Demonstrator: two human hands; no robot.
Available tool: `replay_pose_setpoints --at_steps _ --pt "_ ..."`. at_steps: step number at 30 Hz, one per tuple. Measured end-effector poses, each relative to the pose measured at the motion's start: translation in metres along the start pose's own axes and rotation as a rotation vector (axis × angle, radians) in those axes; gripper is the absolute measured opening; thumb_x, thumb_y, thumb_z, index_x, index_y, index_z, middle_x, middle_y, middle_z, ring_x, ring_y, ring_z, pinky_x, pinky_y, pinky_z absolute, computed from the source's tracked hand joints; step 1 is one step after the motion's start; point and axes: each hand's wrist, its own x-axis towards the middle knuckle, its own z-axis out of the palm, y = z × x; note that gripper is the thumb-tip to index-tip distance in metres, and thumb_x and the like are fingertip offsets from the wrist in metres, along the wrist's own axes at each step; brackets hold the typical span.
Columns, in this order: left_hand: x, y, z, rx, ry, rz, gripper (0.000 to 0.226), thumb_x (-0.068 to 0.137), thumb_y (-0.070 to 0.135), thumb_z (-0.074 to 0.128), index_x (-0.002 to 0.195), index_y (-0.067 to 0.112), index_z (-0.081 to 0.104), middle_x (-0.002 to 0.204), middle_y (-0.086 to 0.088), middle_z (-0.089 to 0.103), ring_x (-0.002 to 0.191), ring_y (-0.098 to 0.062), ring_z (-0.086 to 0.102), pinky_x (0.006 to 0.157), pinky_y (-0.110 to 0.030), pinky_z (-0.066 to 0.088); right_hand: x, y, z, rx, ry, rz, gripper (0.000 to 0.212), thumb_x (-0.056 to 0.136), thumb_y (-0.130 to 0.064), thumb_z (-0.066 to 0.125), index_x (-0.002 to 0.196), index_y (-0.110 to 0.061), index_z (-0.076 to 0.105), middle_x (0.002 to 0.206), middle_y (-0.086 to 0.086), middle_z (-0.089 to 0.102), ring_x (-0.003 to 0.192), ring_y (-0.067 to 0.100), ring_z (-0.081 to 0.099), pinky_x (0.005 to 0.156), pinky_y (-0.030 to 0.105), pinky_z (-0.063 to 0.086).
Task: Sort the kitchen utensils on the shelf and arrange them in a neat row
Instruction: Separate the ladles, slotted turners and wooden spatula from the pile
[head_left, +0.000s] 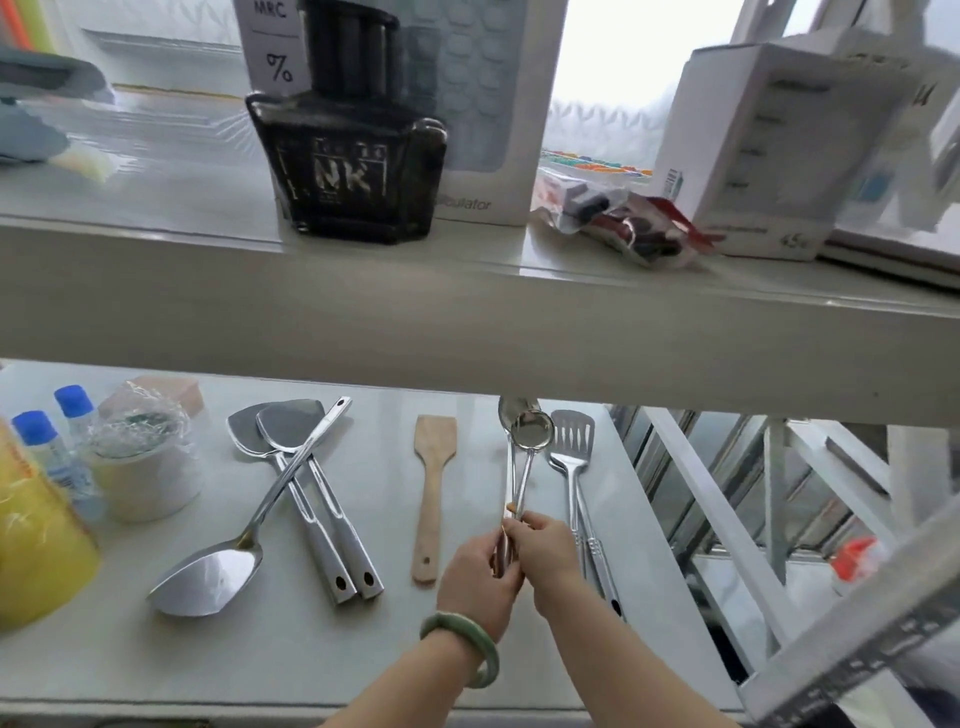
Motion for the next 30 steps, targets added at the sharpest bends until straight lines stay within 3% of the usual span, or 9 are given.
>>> replay_pose_setpoints --at_steps 5,9,15,18,20,22,24,26,30 --pt "0.001 0.011 0.032 -0.002 -0.032 -0.079 0.014 0.082 0.026 0.057 0.091 0.018 0.063 0.083 -0.012 0.066 0.073 -0.026 0.064 0.07 -0.037 0.052 0.012 0.002 -0.031 -0.169 0.01 -0.007 0.016 0.079 -0.001 0.056 0.065 -0.005 0.06 0.055 0.009 0.056 0.046 0.02 0.052 0.048 0.026 0.042" --pt "0.002 0.016 0.042 0.008 -0.061 -0.102 0.009 0.083 0.023 0.057 0.088 0.021 0.064 0.081 -0.003 0.068 0.077 -0.021 0.066 0.073 -0.032 0.052 0.017 0.002 -0.04 -0.359 0.036 -0.024 0.033 0.074 -0.003 0.056 0.047 -0.015 0.041 0.047 0.002 0.045 0.049 0.02 0.043 0.052 0.029 0.035" --pt "0.001 0.013 0.047 0.13 -0.128 -0.117 0.026 0.074 0.018 0.056 0.055 0.029 0.042 0.061 0.004 0.052 0.061 -0.018 0.048 0.052 -0.023 0.035 0.017 0.0 -0.041 -0.627 0.06 -0.104 0.043 0.083 -0.015 0.055 0.05 -0.017 0.027 0.051 -0.001 0.031 0.052 0.021 0.031 0.046 0.03 0.023" --pt "0.004 0.009 0.046 0.149 -0.145 -0.117 0.01 0.073 0.019 0.053 0.066 0.025 0.05 0.079 -0.007 0.065 0.067 -0.018 0.052 0.062 -0.028 0.045 0.013 -0.002 -0.037 -0.661 0.044 -0.11 0.028 0.083 -0.011 0.05 0.058 -0.008 0.04 0.059 0.005 0.045 0.062 0.025 0.041 0.051 0.031 0.03" --pt "0.005 0.008 0.04 0.172 -0.157 -0.086 0.004 0.079 0.02 0.053 0.08 0.024 0.054 0.09 -0.005 0.062 0.078 -0.017 0.054 0.073 -0.029 0.046 0.01 -0.005 -0.034 -0.692 0.045 -0.119 0.015 0.081 -0.01 0.048 0.072 -0.001 0.054 0.077 0.015 0.061 0.074 0.03 0.051 0.063 0.033 0.042" --pt "0.007 0.003 0.031 0.212 -0.137 -0.035 0.021 0.085 0.023 0.052 0.104 0.023 0.058 0.108 -0.002 0.058 0.098 -0.016 0.055 0.087 -0.026 0.046 0.008 -0.008 -0.029 -0.683 0.044 -0.131 0.025 0.079 -0.007 0.049 0.097 0.004 0.06 0.102 0.02 0.065 0.095 0.035 0.057 0.083 0.036 0.046" --pt "0.009 -0.002 0.014 0.243 -0.091 0.017 0.038 0.087 0.022 0.052 0.125 0.019 0.052 0.125 -0.002 0.054 0.115 -0.015 0.051 0.1 -0.029 0.044 0.008 -0.009 -0.022 -0.695 0.036 -0.165 0.04 0.079 -0.006 0.049 0.118 0.004 0.055 0.123 0.019 0.059 0.116 0.032 0.052 0.097 0.035 0.041" --pt "0.013 -0.008 -0.011 0.288 -0.048 0.07 0.043 0.087 0.018 0.052 0.13 0.014 0.048 0.132 -0.003 0.051 0.121 -0.016 0.049 0.106 -0.028 0.04 0.005 -0.009 -0.013 -0.698 0.011 -0.216 0.048 0.081 -0.008 0.049 0.129 -0.001 0.049 0.136 0.014 0.052 0.127 0.027 0.044 0.105 0.03 0.035" --pt "0.026 -0.028 -0.079 0.395 0.114 0.119 0.041 0.083 0.005 0.053 0.123 0.01 0.054 0.126 -0.009 0.057 0.119 -0.024 0.052 0.108 -0.031 0.037 -0.002 -0.011 0.013 -0.704 -0.038 -0.309 0.047 0.083 -0.011 0.05 0.13 -0.008 0.05 0.14 0.007 0.049 0.131 0.019 0.041 0.109 0.03 0.031"
